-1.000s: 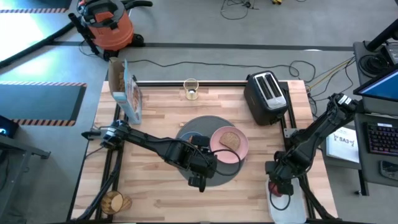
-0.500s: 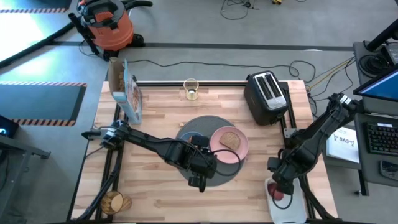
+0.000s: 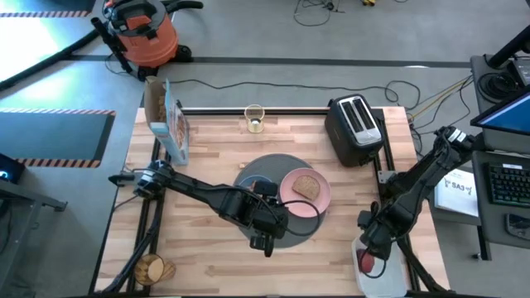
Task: Arrange a breakfast setting
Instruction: Move the white bin to the bottom right of the table, then put the red apple on the pink plate on the gray mat
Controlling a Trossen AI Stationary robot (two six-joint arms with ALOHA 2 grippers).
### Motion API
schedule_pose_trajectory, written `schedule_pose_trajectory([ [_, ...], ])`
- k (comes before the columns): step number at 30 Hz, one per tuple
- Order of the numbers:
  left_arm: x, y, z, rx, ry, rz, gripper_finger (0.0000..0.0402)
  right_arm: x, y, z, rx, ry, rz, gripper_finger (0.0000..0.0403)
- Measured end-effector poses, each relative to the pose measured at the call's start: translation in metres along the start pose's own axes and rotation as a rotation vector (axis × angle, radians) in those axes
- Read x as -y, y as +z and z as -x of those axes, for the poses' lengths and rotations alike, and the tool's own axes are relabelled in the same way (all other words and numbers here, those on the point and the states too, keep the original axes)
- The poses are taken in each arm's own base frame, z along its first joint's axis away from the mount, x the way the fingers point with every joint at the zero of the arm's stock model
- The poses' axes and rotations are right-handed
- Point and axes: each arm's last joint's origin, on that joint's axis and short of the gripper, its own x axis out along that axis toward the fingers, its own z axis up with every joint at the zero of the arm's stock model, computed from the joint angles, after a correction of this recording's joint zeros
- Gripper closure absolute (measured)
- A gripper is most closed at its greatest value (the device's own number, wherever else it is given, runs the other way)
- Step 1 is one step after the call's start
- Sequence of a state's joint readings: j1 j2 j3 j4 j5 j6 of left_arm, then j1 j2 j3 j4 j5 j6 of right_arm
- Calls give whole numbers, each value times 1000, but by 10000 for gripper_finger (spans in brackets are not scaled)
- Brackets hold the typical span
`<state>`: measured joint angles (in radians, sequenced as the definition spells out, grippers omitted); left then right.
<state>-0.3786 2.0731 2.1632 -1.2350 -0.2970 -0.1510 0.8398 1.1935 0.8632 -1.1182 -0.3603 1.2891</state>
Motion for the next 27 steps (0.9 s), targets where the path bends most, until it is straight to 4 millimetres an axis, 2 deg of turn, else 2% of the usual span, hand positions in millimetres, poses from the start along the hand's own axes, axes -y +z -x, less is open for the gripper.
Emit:
schedule_pose_trajectory([
  [8, 0, 0, 0, -2, 1, -10, 259, -13, -4, 18, 13, 79, -210, 258],
  [13, 0, 0, 0, -3, 1, -11, 259, -14, -2, 19, 58, 78, -346, 269],
  [19, -1, -5, 0, -55, 8, -36, 259, -25, 4, 10, 58, 107, -519, 273],
  [24, -3, -15, 1, -154, 17, -125, 259, -49, 12, -5, 51, 194, -528, 268],
  [27, -3, -17, 1, -172, 18, -146, 259, -58, 17, -17, 61, 190, -551, 264],
])
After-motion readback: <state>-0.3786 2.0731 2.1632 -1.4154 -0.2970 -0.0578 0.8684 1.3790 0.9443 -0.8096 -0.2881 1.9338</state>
